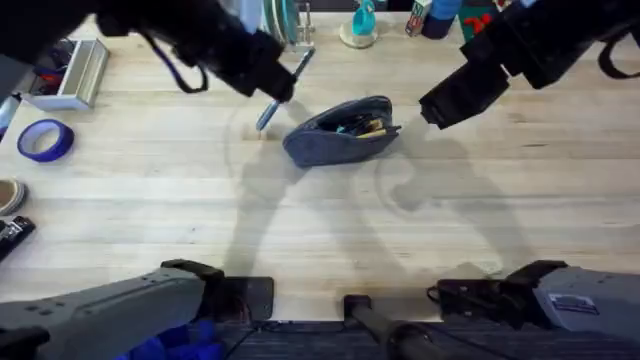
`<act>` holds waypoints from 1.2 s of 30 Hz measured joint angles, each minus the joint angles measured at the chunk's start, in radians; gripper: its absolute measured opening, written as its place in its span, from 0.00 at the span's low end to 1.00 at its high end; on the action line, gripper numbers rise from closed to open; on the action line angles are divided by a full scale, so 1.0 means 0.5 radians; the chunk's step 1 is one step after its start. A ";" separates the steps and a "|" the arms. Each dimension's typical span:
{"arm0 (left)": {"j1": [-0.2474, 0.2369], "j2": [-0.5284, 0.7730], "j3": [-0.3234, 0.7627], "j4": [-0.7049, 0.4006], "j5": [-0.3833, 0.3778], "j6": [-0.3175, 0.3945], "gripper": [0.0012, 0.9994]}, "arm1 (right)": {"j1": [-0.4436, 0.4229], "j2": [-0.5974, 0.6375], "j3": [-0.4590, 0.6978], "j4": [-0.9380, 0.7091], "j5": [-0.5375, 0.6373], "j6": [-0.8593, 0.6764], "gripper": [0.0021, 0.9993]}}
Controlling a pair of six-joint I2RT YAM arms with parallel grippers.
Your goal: Unzip the bag, pick up the pens from the table one at a time and place them inside, then zip the bag closed.
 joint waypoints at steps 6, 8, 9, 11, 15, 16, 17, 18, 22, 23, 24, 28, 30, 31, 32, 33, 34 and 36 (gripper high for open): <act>-0.148 0.000 0.000 0.270 0.025 0.057 0.04 | 0.000 -0.001 0.000 0.000 0.000 0.000 1.00; -0.190 0.000 0.000 0.327 0.032 0.063 0.04 | 0.000 0.000 0.000 0.000 0.000 0.000 1.00; -0.210 0.000 0.000 0.346 0.035 0.064 0.04 | 0.000 0.000 0.000 0.000 0.000 0.000 1.00; -0.254 0.000 0.000 0.373 0.039 0.064 0.04 | 0.000 0.000 0.000 0.000 0.000 0.000 1.00; -0.334 0.002 0.000 0.396 0.046 0.084 0.04 | 0.000 0.000 0.000 0.000 0.000 0.000 1.00; -0.351 0.006 0.000 0.398 0.046 0.093 0.04 | 0.000 0.000 0.000 0.000 0.000 -0.001 1.00; -0.365 0.011 0.000 0.404 0.046 0.099 0.04 | 0.000 0.000 0.000 0.000 0.000 -0.001 1.00; -0.379 0.020 0.000 0.414 0.046 0.104 0.04 | 0.000 0.000 0.000 0.000 0.000 0.000 1.00; -0.427 0.099 0.006 0.470 0.046 0.116 0.04 | 0.000 0.000 0.000 0.000 0.000 0.000 1.00; -0.437 0.124 0.011 0.481 0.046 0.116 0.04 | 0.000 0.000 0.000 0.000 0.000 0.000 1.00; -0.448 0.154 0.016 0.495 0.046 0.116 0.04 | 0.000 0.000 0.000 0.000 0.000 -0.001 1.00; -0.492 0.271 0.047 0.508 0.046 0.138 0.04 | 0.000 0.000 0.000 0.000 0.000 0.000 1.00; -0.513 0.325 0.064 0.510 0.046 0.161 0.04 | 0.000 0.000 0.000 0.000 0.000 0.000 1.00; -0.525 0.351 0.071 0.510 0.046 0.177 0.04 | 0.000 0.000 0.000 0.000 0.000 -0.001 1.00; -0.534 0.375 0.078 0.510 0.046 0.194 0.04 | 0.000 0.000 0.000 0.000 0.000 0.000 1.00; -0.541 0.394 0.079 0.511 0.046 0.208 0.04 | 0.000 0.000 0.000 0.000 0.000 -0.001 1.00; -0.547 0.415 0.080 0.510 0.046 0.223 0.04 | 0.000 -0.001 0.000 0.000 0.000 0.000 1.00; -0.556 0.461 0.080 0.510 0.046 0.243 0.04 | 0.000 0.000 0.000 0.000 0.000 -0.001 1.00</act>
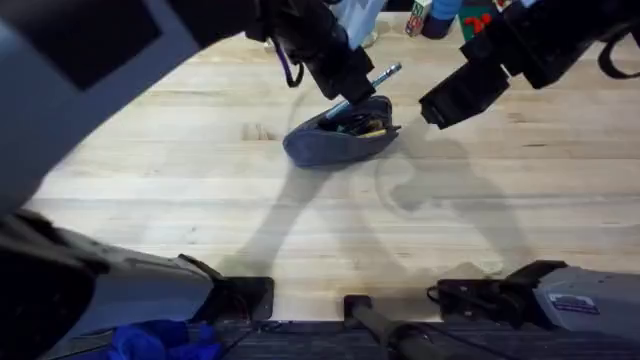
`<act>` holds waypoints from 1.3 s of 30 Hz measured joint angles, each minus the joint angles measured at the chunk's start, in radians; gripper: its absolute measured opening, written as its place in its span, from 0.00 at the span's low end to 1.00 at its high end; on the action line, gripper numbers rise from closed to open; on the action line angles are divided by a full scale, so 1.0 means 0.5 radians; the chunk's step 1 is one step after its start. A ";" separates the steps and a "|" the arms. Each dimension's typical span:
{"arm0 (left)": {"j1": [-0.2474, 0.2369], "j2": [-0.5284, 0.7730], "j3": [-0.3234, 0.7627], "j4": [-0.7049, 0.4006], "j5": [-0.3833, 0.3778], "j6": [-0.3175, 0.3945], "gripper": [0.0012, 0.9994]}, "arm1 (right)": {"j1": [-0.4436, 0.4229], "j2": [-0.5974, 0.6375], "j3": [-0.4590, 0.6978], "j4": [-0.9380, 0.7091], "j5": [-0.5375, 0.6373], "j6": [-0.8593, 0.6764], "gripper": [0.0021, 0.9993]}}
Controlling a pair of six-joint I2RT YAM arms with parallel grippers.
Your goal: Unzip the bag, pick up the pens from the table one at a time and place them inside, then zip the bag closed.
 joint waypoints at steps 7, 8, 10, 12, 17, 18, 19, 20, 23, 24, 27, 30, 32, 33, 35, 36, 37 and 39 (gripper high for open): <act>-0.004 0.137 0.000 0.010 -0.001 0.111 0.04 | 0.000 0.000 0.000 0.000 0.000 0.000 1.00; -0.004 0.145 0.000 0.014 -0.001 0.138 0.04 | 0.000 0.001 0.000 0.000 0.000 0.001 1.00; -0.004 0.155 0.000 0.031 -0.001 0.189 0.04 | 0.000 0.000 0.000 0.000 0.000 0.000 1.00; -0.004 0.156 0.000 0.046 -0.001 0.227 0.04 | 0.000 0.001 0.000 0.000 0.000 0.000 1.00; -0.004 0.162 0.000 0.050 -0.001 0.283 0.04 | 0.000 0.000 0.000 0.000 0.000 0.000 1.00; -0.004 0.166 0.001 0.050 -0.001 0.291 0.04 | 0.000 0.001 0.000 0.000 0.000 0.001 1.00; -0.004 0.177 0.002 0.050 0.000 0.297 0.04 | 0.000 0.001 0.000 0.000 0.000 0.001 1.00; -0.004 0.191 0.002 0.049 0.000 0.299 0.04 | 0.000 0.001 0.000 0.000 0.000 0.000 1.00; -0.004 0.250 0.002 0.035 -0.001 0.309 0.04 | 0.000 0.001 0.000 0.000 0.000 0.001 1.00; -0.004 0.274 0.002 0.030 -0.001 0.312 0.04 | 0.000 0.001 0.000 0.000 0.000 0.001 1.00; -0.004 0.379 0.002 0.019 -0.012 0.313 0.04 | 0.000 0.001 0.000 0.000 0.000 0.000 1.00; -0.004 0.388 0.002 0.021 -0.018 0.313 0.04 | 0.000 0.001 0.000 0.000 0.000 0.001 1.00; -0.004 0.388 0.002 0.021 -0.018 0.313 0.04 | 0.000 0.001 0.000 0.000 0.000 0.000 1.00; -0.004 0.388 0.002 0.021 -0.019 0.313 0.04 | 0.000 0.001 0.000 0.000 0.000 0.001 1.00; -0.004 0.388 0.002 0.021 -0.019 0.313 0.04 | 0.000 0.001 0.000 0.000 0.000 0.001 1.00; -0.004 0.388 0.002 0.021 -0.019 0.315 0.06 | 0.000 0.001 0.000 0.000 0.000 0.000 1.00; -0.004 0.388 0.002 0.021 -0.019 0.321 0.13 | 0.000 0.001 0.000 0.000 0.000 0.000 1.00; -0.005 0.388 0.002 0.021 -0.018 0.326 0.38 | 0.000 0.000 0.000 0.000 0.000 0.001 1.00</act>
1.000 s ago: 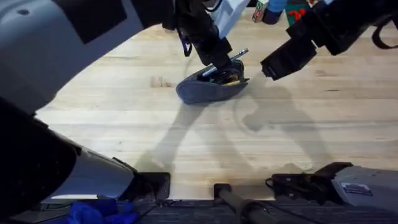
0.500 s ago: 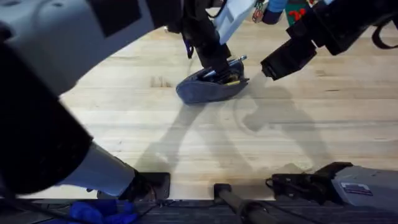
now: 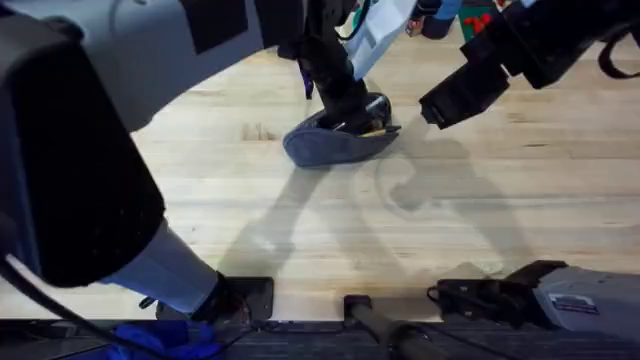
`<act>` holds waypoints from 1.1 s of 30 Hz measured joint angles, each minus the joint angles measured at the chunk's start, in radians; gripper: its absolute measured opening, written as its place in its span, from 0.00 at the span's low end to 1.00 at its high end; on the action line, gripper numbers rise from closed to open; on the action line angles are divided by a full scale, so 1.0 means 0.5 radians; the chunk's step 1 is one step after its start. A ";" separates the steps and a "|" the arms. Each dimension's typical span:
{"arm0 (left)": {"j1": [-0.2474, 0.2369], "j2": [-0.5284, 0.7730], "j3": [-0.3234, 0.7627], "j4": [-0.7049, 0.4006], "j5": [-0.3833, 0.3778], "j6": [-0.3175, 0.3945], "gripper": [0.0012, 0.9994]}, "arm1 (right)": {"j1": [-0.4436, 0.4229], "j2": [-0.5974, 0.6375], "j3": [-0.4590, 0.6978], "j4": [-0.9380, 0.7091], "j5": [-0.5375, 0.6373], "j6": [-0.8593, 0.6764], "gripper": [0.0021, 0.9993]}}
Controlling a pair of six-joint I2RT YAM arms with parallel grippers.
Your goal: Unzip the bag, pick up the pens from the table one at a time and place them inside, then zip the bag closed.
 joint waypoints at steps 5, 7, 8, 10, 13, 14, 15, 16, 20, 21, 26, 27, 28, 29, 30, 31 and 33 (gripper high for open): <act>-0.002 0.000 0.000 -0.001 0.001 0.002 0.98 | 0.000 0.001 0.000 0.000 0.000 0.000 1.00; -0.002 0.000 0.000 0.000 0.001 0.002 0.99 | 0.000 0.001 0.000 0.000 0.000 0.000 1.00; -0.002 0.000 0.000 0.000 0.001 0.002 0.99 | 0.000 0.001 0.000 0.000 0.000 -0.001 1.00; -0.002 0.000 0.000 0.000 0.001 0.002 0.99 | 0.000 0.001 0.000 0.000 0.000 0.000 1.00; -0.002 0.000 0.000 0.000 0.001 0.001 0.99 | 0.000 0.001 0.000 0.000 0.000 -0.001 1.00; -0.002 0.000 0.000 0.000 0.001 0.001 0.99 | 0.000 0.001 0.000 0.000 0.000 0.000 1.00; -0.002 0.000 0.000 0.000 0.001 0.000 0.99 | 0.000 0.001 0.000 0.000 0.000 0.000 1.00; -0.002 0.000 0.000 0.000 0.001 -0.006 0.99 | 0.000 0.001 0.000 0.000 0.000 -0.001 1.00; -0.002 0.000 0.010 -0.011 0.001 -0.042 0.99 | 0.000 0.001 0.000 0.000 0.000 0.000 1.00; -0.002 0.000 0.024 -0.024 0.001 -0.055 0.99 | 0.000 0.001 0.000 0.000 0.000 -0.001 1.00; -0.001 0.000 0.159 -0.115 -0.021 -0.123 0.99 | 0.000 0.000 0.000 0.000 0.000 -0.001 1.00; -0.002 -0.002 0.197 -0.139 -0.041 -0.142 0.99 | 0.000 0.001 0.000 0.000 0.000 0.000 1.00; -0.001 -0.002 0.242 -0.170 -0.061 -0.159 0.99 | 0.000 0.000 0.000 0.000 0.000 -0.001 1.00; -0.001 -0.004 0.278 -0.196 -0.080 -0.170 0.99 | 0.000 0.001 0.000 0.000 0.000 -0.001 1.00; -0.001 -0.010 0.317 -0.227 -0.099 -0.183 0.99 | 0.000 0.000 0.000 0.000 0.000 -0.001 1.00; 0.000 -0.019 0.354 -0.262 -0.116 -0.197 0.99 | 0.000 0.000 0.000 0.000 0.000 -0.001 1.00; 0.001 -0.043 0.412 -0.317 -0.144 -0.229 0.99 | 0.000 0.001 0.000 0.001 0.000 -0.001 1.00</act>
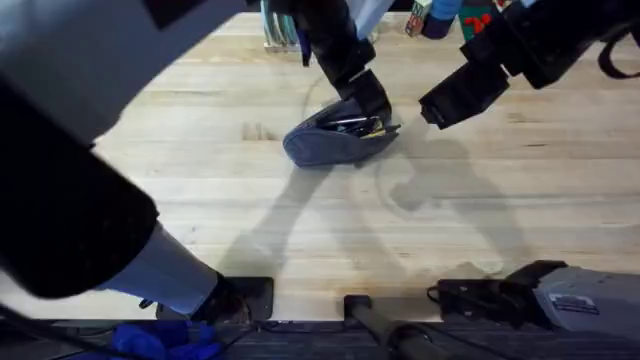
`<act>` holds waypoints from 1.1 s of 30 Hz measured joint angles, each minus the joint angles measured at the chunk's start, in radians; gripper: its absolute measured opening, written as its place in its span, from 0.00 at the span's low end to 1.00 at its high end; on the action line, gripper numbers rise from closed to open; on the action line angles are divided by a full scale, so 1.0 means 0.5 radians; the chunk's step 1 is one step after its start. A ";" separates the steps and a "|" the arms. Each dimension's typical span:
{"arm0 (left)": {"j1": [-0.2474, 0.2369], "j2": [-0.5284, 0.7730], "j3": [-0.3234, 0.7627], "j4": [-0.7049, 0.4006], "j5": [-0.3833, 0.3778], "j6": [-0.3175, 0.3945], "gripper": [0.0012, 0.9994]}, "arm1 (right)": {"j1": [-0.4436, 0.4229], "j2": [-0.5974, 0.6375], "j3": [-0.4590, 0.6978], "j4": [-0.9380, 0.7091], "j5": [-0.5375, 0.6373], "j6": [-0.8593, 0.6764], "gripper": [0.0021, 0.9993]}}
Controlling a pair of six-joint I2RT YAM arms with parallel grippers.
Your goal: Unzip the bag, pick up the pens from the table one at a time and place them inside, then zip the bag closed.
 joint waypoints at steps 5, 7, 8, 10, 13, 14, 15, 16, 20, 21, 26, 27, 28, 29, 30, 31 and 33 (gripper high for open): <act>0.000 -0.073 0.108 -0.112 -0.029 -0.095 1.00 | 0.000 0.000 0.000 -0.112 0.001 0.000 1.00; 0.000 -0.106 0.114 -0.126 -0.046 -0.141 0.99 | 0.000 0.000 0.000 -0.211 0.001 0.000 1.00; 0.000 -0.120 0.114 -0.134 -0.051 -0.162 1.00 | 0.001 0.000 0.000 -0.250 0.001 0.000 1.00; 0.000 -0.148 0.114 -0.138 -0.060 -0.204 1.00 | 0.000 0.000 0.003 -0.289 0.003 0.000 1.00; 0.000 -0.192 0.114 -0.136 -0.067 -0.245 1.00 | 0.001 0.000 0.005 -0.291 0.007 0.000 1.00; 0.000 -0.209 0.114 -0.137 -0.070 -0.256 1.00 | 0.001 0.000 0.005 -0.291 0.008 0.000 1.00; 0.000 -0.232 0.114 -0.138 -0.076 -0.275 1.00 | 0.001 0.000 0.005 -0.291 0.008 0.000 1.00; 0.000 -0.247 0.114 -0.140 -0.078 -0.285 1.00 | 0.001 0.000 0.005 -0.292 0.008 0.001 1.00; 0.000 -0.345 0.114 -0.190 -0.125 -0.343 1.00 | 0.001 0.000 0.005 -0.292 0.008 0.000 1.00; 0.000 -0.373 0.114 -0.214 -0.152 -0.358 1.00 | 0.001 0.000 0.005 -0.292 0.008 0.000 1.00; 0.000 -0.502 0.114 -0.320 -0.259 -0.413 0.99 | 0.001 0.000 0.005 -0.292 0.008 0.000 1.00; 0.000 -0.526 0.114 -0.344 -0.268 -0.423 0.99 | 0.001 0.000 0.005 -0.292 0.008 0.000 1.00; 0.000 -0.547 0.114 -0.368 -0.280 -0.435 1.00 | 0.001 0.000 0.004 -0.291 0.007 0.001 1.00; 0.002 -0.566 0.114 -0.398 -0.291 -0.445 0.99 | 0.001 -0.001 0.005 -0.291 0.007 0.000 1.00; 0.008 -0.581 0.114 -0.429 -0.298 -0.455 0.99 | 0.001 0.000 0.005 -0.291 0.007 0.000 1.00; 0.014 -0.590 0.114 -0.458 -0.301 -0.463 0.99 | 0.001 0.000 0.005 -0.291 0.008 0.001 1.00; 0.045 -0.604 0.114 -0.542 -0.307 -0.477 0.99 | 0.001 0.000 0.005 -0.290 0.007 0.000 1.00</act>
